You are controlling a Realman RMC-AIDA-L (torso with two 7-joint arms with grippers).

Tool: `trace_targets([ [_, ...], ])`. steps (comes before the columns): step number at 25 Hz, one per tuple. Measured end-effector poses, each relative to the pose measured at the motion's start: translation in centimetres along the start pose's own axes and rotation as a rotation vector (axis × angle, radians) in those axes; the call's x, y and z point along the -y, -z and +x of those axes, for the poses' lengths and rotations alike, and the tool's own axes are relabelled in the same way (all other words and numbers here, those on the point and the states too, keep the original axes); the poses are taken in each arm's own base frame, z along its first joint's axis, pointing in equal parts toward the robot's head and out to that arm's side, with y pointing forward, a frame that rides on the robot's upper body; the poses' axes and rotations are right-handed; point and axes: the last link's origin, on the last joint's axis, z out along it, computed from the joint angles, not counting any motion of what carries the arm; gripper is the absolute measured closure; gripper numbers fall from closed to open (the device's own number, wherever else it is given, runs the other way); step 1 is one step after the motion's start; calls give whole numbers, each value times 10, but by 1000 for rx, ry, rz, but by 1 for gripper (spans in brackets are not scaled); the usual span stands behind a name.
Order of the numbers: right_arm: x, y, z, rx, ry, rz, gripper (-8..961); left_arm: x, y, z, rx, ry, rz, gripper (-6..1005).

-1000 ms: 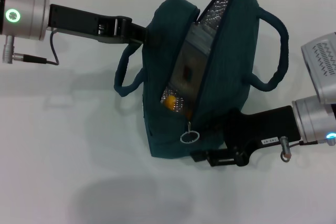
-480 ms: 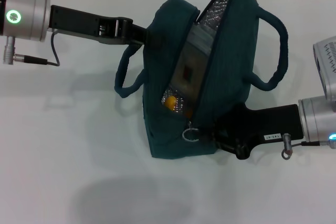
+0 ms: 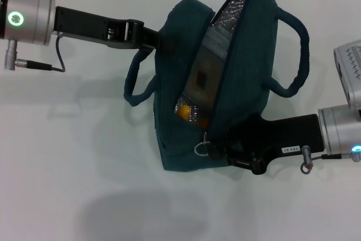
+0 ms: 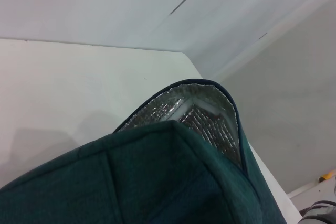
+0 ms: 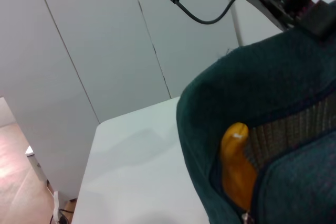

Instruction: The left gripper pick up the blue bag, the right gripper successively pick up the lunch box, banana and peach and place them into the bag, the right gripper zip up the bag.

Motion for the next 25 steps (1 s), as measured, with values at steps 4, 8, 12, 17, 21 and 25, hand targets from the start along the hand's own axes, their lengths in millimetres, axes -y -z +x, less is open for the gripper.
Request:
trace_targets([
  [4,-2,-5,-1,-20,11,-18,827,0,0,0,0,-1,0,924],
  [8,-1,-8,-2,-33,20,-26,827,-1,-1,1,2,-5,-2,924],
  [12,0,-8,-2,-34,20,-15,826,-1,-2,1,2,-5,-4,924],
  [17,3,-10,-1,-28,17,15,826,-1,-1,0,0,-2,-2,924],
  [21,4,-12,0,-30,17,27,837,0,-1,0,-1,-1,-1,923],
  [25,4,-10,1,-20,11,36,882,0,-1,0,-1,-1,-1,923],
])
